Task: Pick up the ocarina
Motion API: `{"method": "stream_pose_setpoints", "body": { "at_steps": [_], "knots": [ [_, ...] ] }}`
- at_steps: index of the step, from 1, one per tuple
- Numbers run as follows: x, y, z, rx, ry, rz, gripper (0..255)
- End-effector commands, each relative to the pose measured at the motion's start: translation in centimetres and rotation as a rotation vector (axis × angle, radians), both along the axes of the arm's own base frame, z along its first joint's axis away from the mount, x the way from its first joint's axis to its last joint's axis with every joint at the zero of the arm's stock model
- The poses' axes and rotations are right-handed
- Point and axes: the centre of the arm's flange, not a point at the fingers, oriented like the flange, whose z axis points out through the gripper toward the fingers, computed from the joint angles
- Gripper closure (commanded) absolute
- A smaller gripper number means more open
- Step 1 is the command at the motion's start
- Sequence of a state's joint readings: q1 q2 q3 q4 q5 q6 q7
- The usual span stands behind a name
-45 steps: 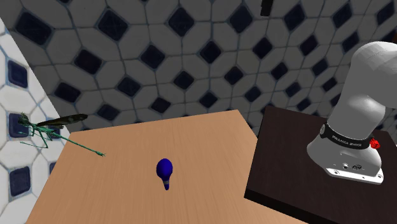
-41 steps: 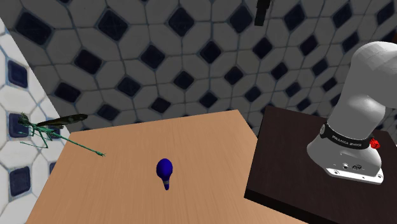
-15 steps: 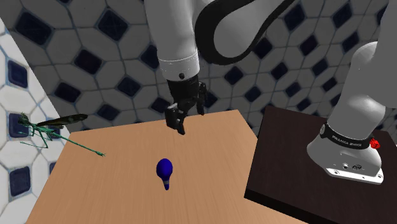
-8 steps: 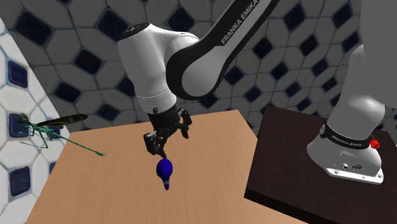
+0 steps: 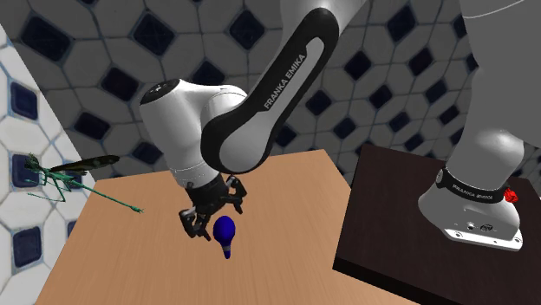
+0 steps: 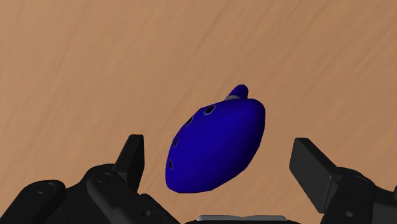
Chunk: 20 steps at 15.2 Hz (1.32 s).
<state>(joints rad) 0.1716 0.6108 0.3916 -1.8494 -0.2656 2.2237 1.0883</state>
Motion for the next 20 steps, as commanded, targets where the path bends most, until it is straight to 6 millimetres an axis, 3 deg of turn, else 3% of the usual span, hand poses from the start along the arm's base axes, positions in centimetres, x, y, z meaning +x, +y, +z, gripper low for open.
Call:
{"method": "stream_pose_setpoints", "body": {
  "at_steps": [1,4,6,7,16,20],
  "knots": [
    [0.0,-0.1,-1.0,0.000,0.000,-0.001,0],
    [0.0,-0.1,-2.9,0.000,0.000,-0.001,0],
    [0.0,-0.1,-2.9,0.000,0.000,-0.001,0],
    [0.0,-0.1,-2.9,0.000,0.000,-0.001,255],
    [0.0,-0.1,-2.9,0.000,0.000,-0.001,255],
    [0.0,-0.1,-0.8,0.000,0.000,-0.001,255]
  ]
}}
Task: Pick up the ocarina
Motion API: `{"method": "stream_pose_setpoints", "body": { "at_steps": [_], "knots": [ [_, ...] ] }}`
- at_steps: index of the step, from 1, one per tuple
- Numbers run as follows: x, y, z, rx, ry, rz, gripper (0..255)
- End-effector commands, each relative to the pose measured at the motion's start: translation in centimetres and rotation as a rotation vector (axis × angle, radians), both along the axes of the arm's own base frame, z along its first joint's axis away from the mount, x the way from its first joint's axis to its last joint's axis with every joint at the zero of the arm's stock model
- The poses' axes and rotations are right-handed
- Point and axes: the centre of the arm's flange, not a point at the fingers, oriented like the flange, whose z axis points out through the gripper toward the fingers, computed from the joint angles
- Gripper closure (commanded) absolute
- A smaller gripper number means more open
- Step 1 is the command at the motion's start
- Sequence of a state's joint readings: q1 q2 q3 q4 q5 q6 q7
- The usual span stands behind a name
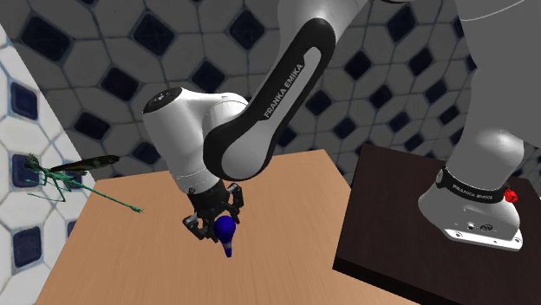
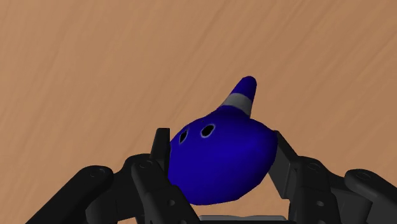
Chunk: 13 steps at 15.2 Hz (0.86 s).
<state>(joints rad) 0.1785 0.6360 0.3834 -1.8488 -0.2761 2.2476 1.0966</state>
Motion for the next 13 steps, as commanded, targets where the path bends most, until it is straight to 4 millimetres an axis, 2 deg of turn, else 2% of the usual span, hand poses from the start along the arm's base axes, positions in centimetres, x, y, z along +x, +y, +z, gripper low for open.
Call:
{"method": "stream_pose_setpoints", "body": {
  "at_steps": [1,11,13],
  "knots": [
    [0.1,-0.1,1.1,0.000,0.000,0.000,255],
    [0.1,-0.1,6.4,0.000,0.000,0.000,255],
    [0.1,-0.1,6.5,0.000,0.000,0.000,255]
  ]
}}
